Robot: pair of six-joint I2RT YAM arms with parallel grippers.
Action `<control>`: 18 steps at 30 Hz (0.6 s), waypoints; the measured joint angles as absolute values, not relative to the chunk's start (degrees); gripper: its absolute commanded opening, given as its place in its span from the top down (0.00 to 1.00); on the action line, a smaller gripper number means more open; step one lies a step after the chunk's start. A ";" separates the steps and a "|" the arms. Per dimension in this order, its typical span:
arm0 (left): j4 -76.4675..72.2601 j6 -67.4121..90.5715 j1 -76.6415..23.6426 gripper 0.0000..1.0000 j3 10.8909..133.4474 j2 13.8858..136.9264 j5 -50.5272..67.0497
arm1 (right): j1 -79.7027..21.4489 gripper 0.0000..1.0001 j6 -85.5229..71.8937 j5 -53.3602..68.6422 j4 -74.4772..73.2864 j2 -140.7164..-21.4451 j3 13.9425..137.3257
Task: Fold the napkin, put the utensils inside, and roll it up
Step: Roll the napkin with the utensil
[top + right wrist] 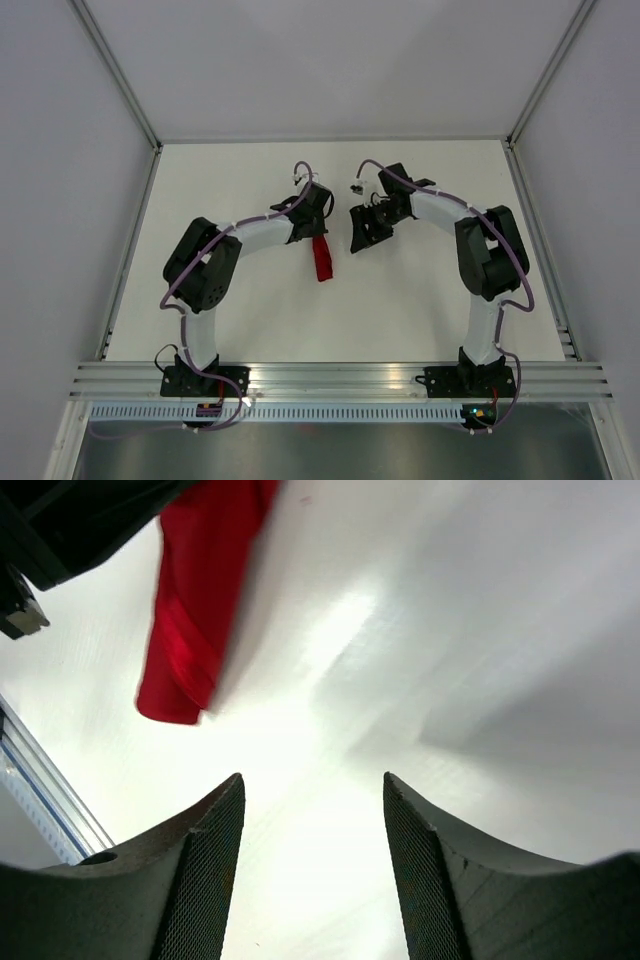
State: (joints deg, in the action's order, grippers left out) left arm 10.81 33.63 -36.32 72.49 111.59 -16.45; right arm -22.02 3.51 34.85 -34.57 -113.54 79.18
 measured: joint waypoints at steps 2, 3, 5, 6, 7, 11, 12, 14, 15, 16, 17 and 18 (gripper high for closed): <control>12.45 30.72 -36.05 0.95 74.70 112.88 -16.05 | -19.38 0.36 3.92 34.94 -35.42 -113.03 79.99; 13.08 29.19 -35.99 0.95 75.68 113.54 -15.77 | -17.91 0.36 4.14 34.92 -35.70 -112.71 80.34; 14.37 26.72 -35.81 0.94 77.23 114.43 -14.79 | -15.51 0.37 4.38 34.89 -36.21 -112.05 80.84; 14.94 25.58 -35.79 0.94 77.89 114.80 -14.46 | -14.63 0.36 4.43 34.89 -36.40 -111.74 80.97; 15.49 24.58 -35.75 0.93 78.56 115.15 -14.22 | -14.04 0.36 4.47 34.89 -36.53 -111.50 81.01; 17.12 21.45 -35.73 0.86 80.49 116.38 -13.41 | -13.26 0.37 4.51 35.18 -36.75 -111.31 81.03; 17.47 20.97 -35.75 0.84 80.82 116.57 -13.39 | -13.21 0.37 4.51 35.22 -36.77 -111.31 81.03; 17.72 20.21 -35.73 0.79 81.06 116.73 -13.37 | -13.10 0.36 4.49 35.35 -36.71 -111.31 81.03; 17.74 19.97 -35.73 0.77 81.08 116.75 -13.37 | -13.10 0.36 4.43 35.35 -36.71 -111.33 81.03; 17.74 19.81 -35.73 0.76 81.08 116.84 -13.37 | -13.10 0.37 4.27 35.35 -36.67 -111.37 81.03; 17.76 19.70 -35.73 0.75 81.14 116.90 -13.37 | -13.10 0.37 4.14 35.38 -36.64 -111.46 81.06; 17.89 19.59 -35.70 0.73 81.28 117.03 -13.37 | -13.10 0.37 3.99 35.42 -36.64 -111.63 81.14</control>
State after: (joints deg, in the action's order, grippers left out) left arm 17.89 19.59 -35.70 81.28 117.03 -13.37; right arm -13.10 3.99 35.42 -36.64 -111.63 81.14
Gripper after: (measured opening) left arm 0.245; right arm 0.633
